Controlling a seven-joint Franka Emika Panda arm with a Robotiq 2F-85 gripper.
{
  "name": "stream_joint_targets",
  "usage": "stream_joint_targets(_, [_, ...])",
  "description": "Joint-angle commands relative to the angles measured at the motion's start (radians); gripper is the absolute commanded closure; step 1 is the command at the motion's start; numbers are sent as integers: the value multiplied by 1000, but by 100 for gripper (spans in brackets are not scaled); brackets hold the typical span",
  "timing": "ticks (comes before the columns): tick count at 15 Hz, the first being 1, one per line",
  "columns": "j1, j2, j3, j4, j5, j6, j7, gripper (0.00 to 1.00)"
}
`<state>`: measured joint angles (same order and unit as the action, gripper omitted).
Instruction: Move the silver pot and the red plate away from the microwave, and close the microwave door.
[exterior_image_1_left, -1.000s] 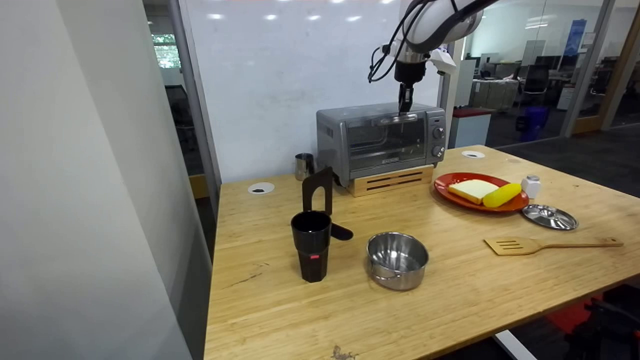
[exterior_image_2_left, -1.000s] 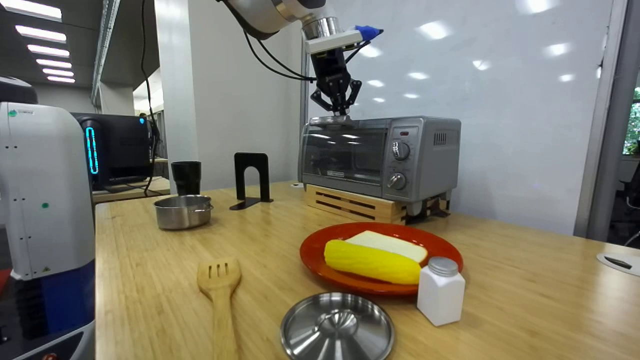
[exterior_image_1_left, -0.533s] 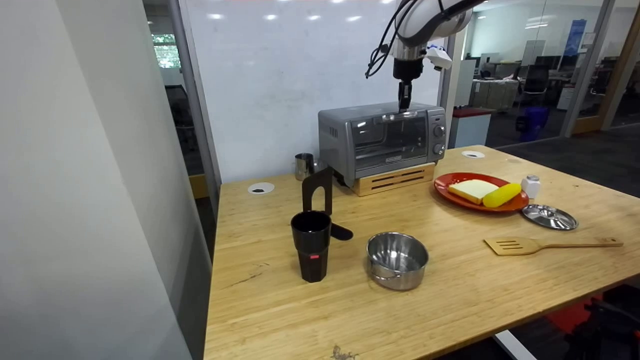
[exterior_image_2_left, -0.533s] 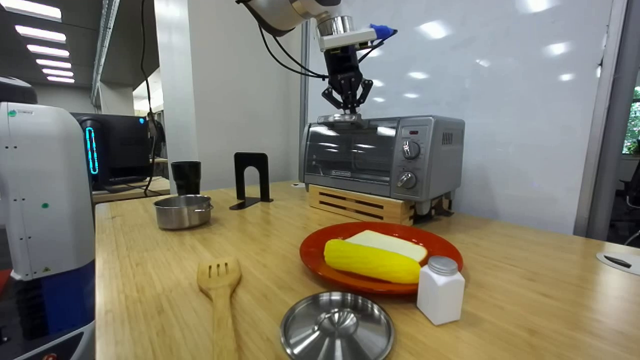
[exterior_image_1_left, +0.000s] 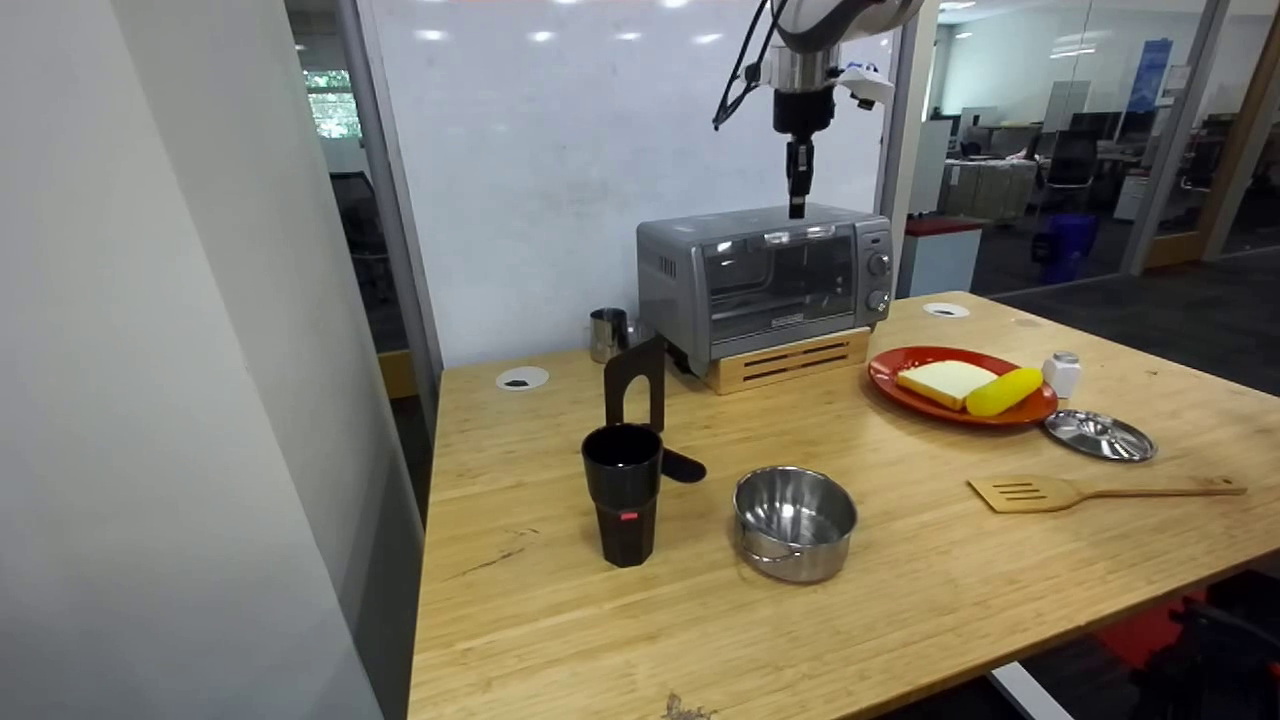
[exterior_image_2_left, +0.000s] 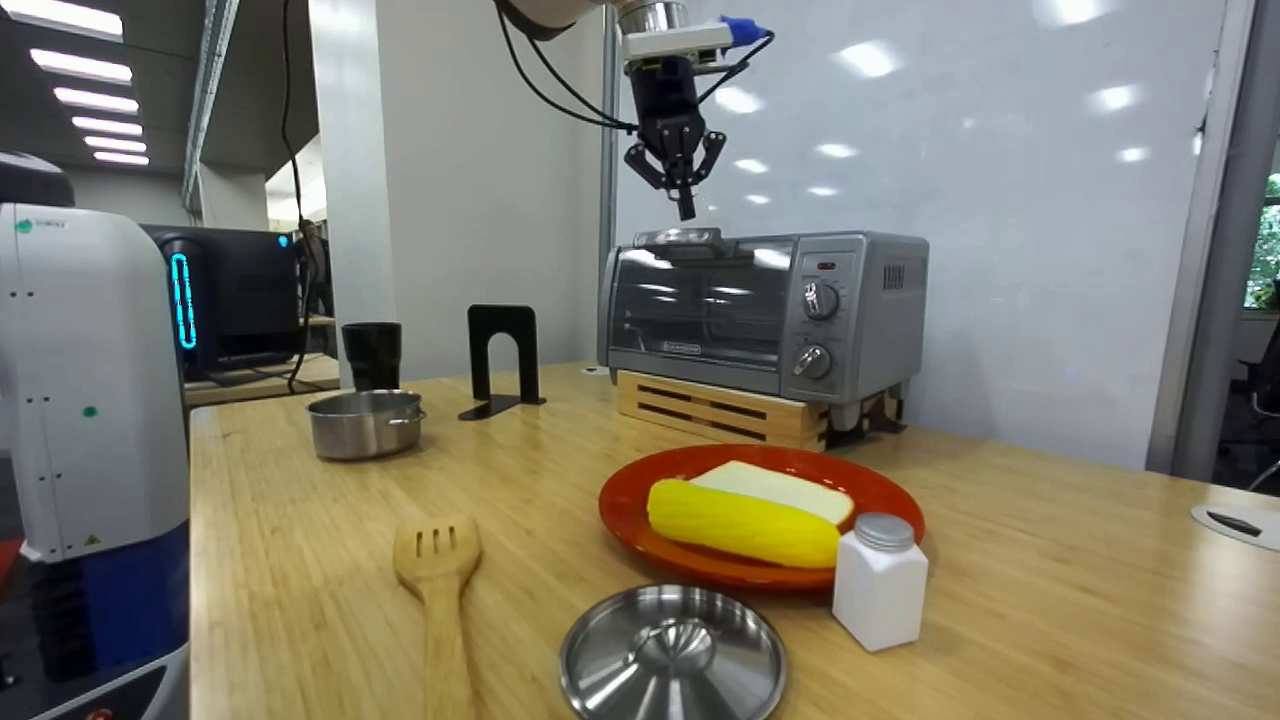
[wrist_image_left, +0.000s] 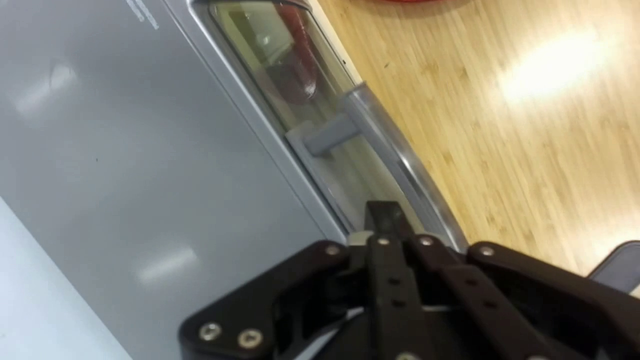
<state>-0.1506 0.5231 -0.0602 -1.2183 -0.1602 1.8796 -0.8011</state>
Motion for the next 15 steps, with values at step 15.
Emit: stream_joint_targets(15, [266,-460,76,-519,-92,-4,579,72])
